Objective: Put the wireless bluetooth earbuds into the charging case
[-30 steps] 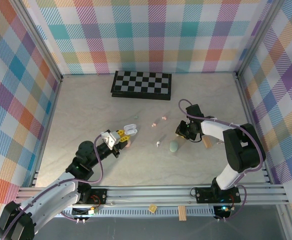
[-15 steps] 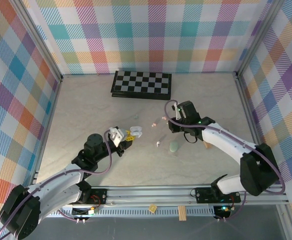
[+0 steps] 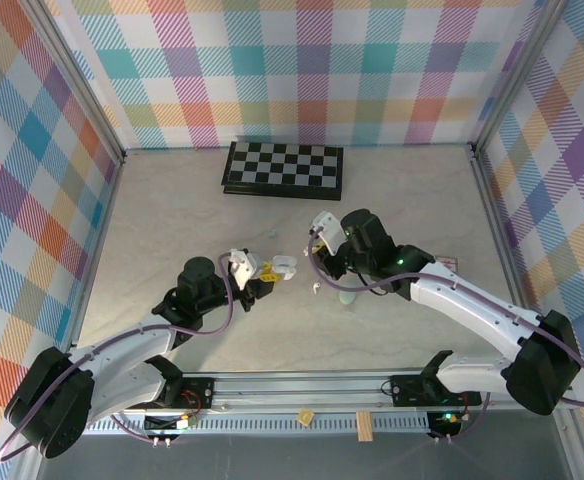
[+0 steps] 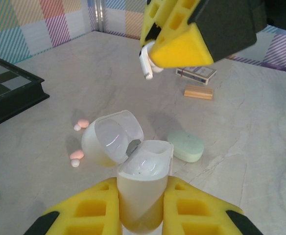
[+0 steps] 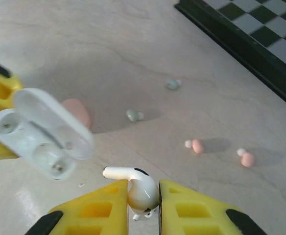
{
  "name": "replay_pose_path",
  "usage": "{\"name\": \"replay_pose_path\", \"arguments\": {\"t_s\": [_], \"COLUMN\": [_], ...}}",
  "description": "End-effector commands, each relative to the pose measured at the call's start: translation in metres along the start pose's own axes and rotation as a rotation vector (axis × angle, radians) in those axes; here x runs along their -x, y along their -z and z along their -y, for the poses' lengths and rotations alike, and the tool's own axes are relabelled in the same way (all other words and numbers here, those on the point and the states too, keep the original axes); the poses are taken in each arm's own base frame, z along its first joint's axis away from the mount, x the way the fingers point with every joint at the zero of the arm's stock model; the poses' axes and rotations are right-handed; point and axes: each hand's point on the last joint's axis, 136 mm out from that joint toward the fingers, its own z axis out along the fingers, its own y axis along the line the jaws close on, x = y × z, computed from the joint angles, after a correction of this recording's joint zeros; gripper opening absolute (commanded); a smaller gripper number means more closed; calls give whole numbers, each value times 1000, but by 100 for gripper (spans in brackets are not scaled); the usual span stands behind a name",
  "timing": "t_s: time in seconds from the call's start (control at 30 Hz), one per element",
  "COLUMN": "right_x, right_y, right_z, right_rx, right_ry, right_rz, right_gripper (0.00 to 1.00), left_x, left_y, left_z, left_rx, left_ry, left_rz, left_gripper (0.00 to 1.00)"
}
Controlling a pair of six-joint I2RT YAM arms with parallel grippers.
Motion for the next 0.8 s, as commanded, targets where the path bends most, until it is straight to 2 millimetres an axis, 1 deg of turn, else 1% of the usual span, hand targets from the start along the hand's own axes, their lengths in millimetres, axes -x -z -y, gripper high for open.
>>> {"name": "replay_pose_path", "arguments": {"t_s": [0.0,0.1,0.23,0.43,0.77], "right_x": [29,33,39,44,39], "right_y": [11,9,5,-1,-12], "right_z": [-22,-33,-41,-48,-53], "right_rx": [106,143,159,167,175], "right_ry": [88,118,139,161,173], "right_rz": [84,88,98,104,76], "right_gripper": [19,20,19,19,19], "left_x": [23,23,24,26,32], "left_y": [-1,-2,-4,-6,-10], "left_z": [3,4,4,3,5], "left_rx": [-43,-54,-61,-67,-92], "left_ry": [-16,-7,11,30,54], "left_rz": [43,31,22,12,15], "left_gripper": [0,0,0,0,0]}}
